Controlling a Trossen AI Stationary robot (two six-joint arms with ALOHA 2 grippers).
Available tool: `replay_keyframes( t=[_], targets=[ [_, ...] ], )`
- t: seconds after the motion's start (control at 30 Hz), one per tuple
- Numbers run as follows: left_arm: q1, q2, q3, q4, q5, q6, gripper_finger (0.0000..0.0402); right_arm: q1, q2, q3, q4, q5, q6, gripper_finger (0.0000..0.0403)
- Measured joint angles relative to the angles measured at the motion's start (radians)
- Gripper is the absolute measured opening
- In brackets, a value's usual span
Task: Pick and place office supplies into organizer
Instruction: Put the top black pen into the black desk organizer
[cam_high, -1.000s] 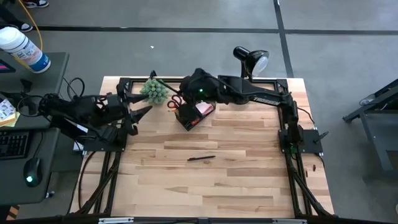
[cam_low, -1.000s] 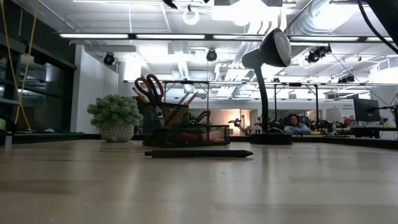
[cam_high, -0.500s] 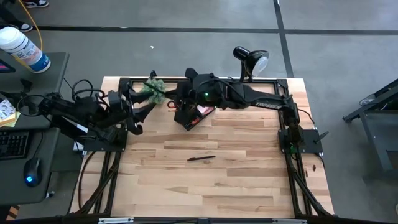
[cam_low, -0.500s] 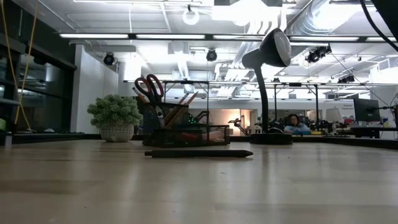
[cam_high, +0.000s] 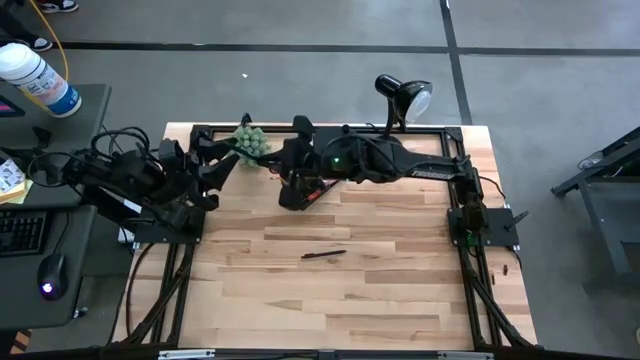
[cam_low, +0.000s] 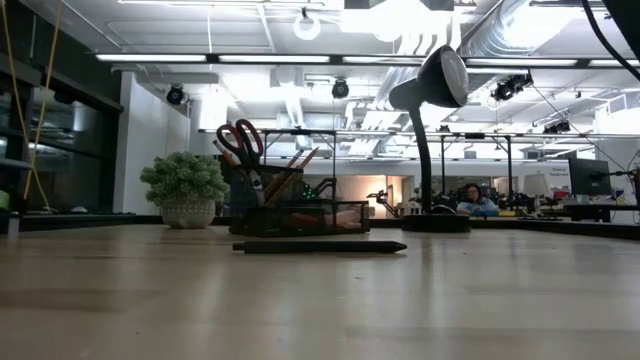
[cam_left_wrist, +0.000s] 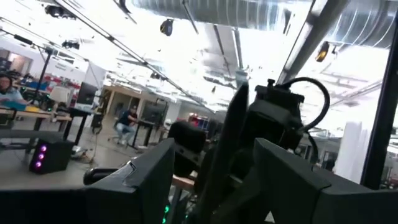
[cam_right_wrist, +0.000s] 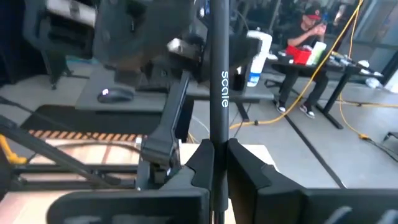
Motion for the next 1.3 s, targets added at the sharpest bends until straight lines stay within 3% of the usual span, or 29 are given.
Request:
replay_keyframes(
  t=[0.27, 0.8, 1.17, 1.3],
  targets=[
    [0.0, 0.027, 0.0, 0.061, 0.016, 0.011, 0.0209, 0.0, 0.0, 0.0, 0.046, -0.022, 0.002, 0.0018],
    [0.0, 0.118, 0.0, 0.244, 0.009, 0.217, 0.0209, 0.0, 0.0, 0.0, 0.054, -0.022, 0.003, 0.0019],
    [0.0, 0.118, 0.0, 0.278, -0.035, 0.263, 0.0209, 0.0, 0.0, 0.0, 0.054, -0.023, 0.003, 0.002],
    [0.001, 0.117, 0.0, 0.277, -0.039, 0.266, 0.0191, 0.0, 0.0, 0.0, 0.054, -0.028, 0.003, 0.0018]
  ],
)
